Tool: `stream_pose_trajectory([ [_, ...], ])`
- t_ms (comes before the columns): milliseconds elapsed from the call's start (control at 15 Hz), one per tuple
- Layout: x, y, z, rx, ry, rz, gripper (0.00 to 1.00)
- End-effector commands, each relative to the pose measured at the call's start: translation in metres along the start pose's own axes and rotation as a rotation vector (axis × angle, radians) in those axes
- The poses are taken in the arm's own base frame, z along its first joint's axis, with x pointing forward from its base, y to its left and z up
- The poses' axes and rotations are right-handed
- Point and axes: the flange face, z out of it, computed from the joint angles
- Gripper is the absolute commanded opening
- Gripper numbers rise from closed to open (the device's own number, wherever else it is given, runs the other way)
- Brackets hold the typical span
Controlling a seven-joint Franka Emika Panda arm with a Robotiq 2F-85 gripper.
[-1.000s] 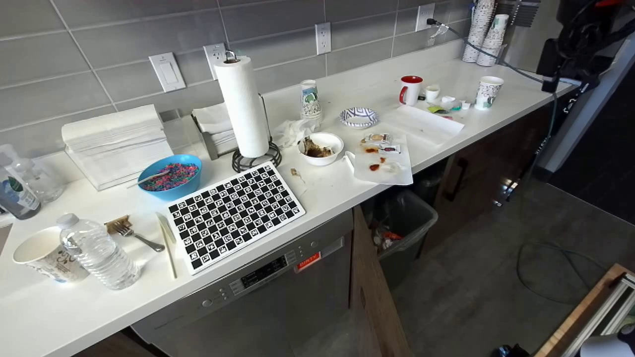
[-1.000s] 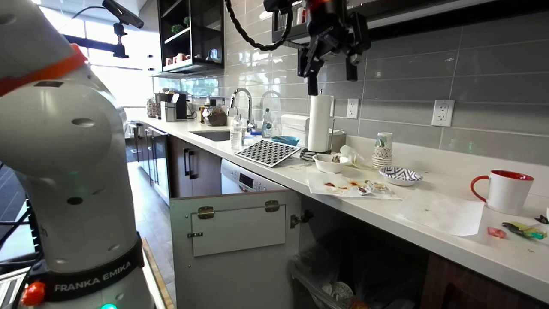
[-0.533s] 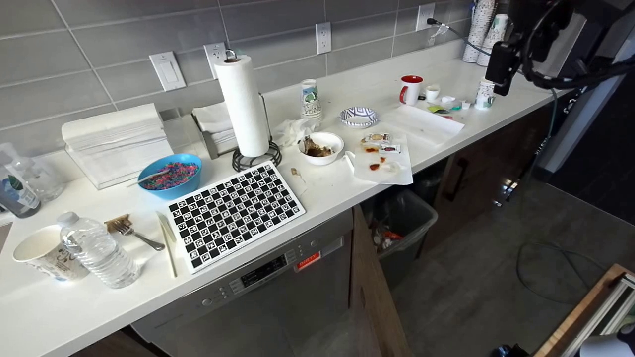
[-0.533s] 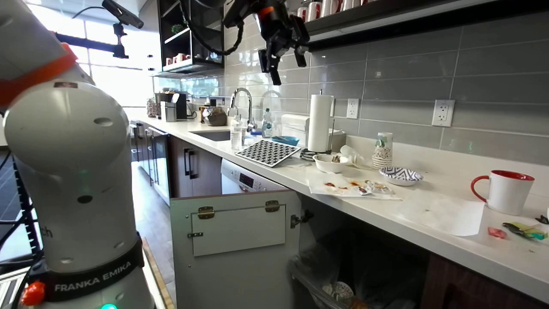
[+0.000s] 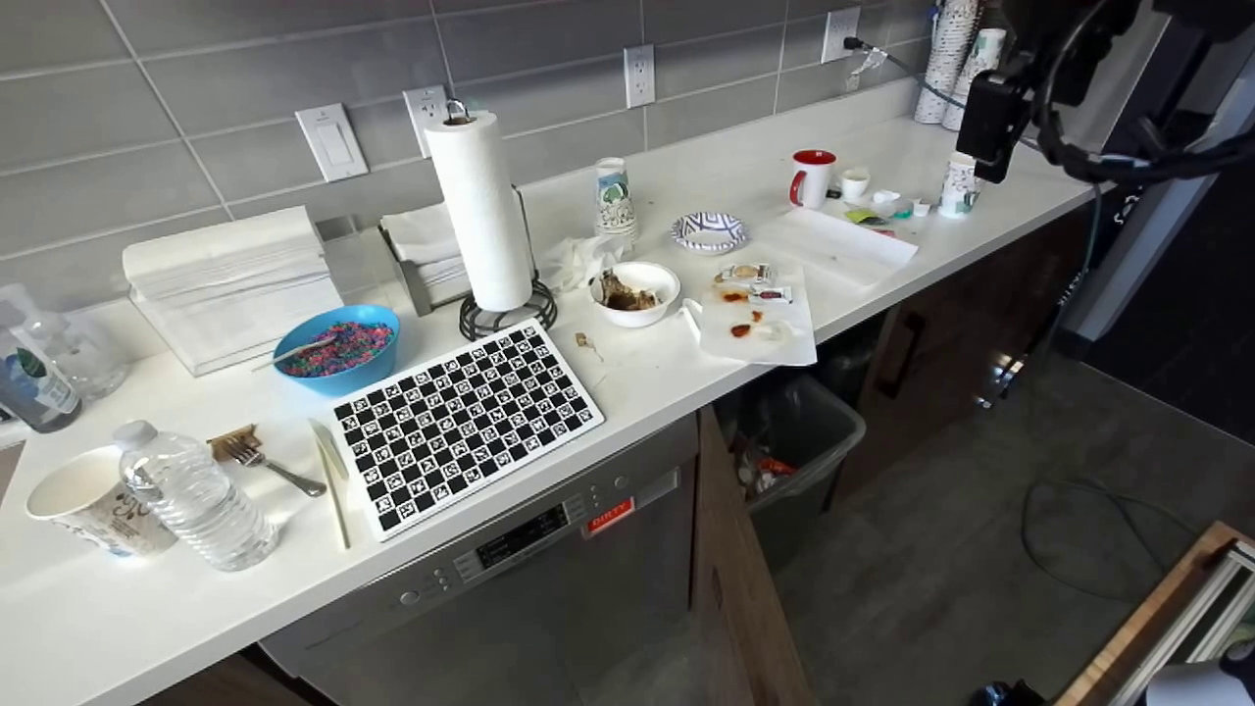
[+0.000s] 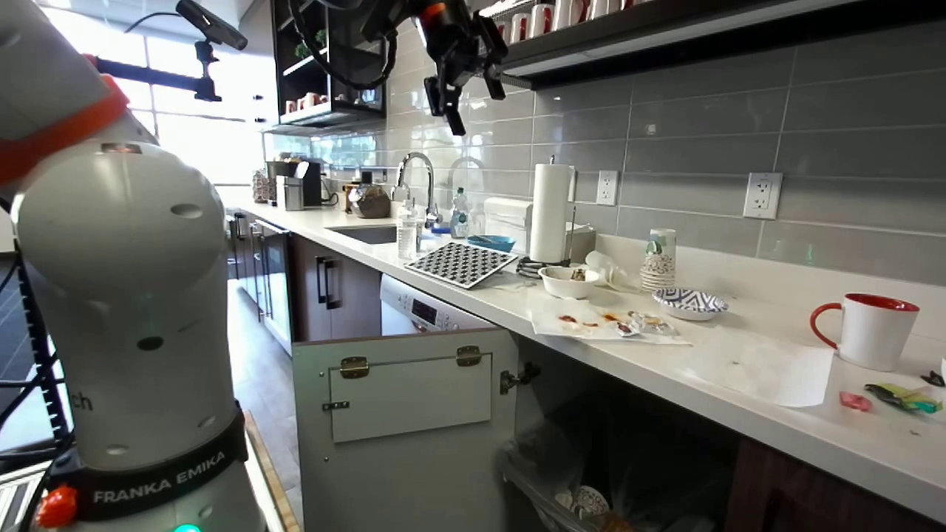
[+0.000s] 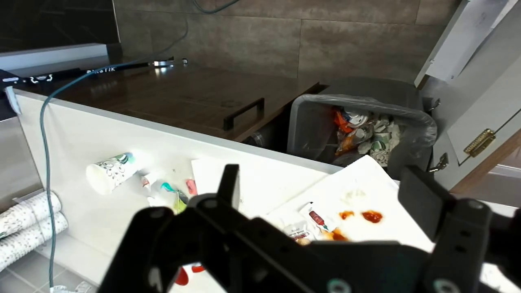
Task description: Pick up the sachet on the napkin and put it inside the bin
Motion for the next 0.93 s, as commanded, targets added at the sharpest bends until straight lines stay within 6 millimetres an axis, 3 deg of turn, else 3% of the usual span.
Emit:
stream_pose_trajectory([
  [0,0.0,0.0,0.0,0.0,-0.001,0.0,1.0],
  [267,0.006,0.016,-0.003,0.083,0.092,0.143,1.0],
  [600,0.054,0.03,0.045,0.289,0.176,0.321,1.0],
  [867,0.092,0.013,0.089,0.418,0.192,0.351,1.0],
])
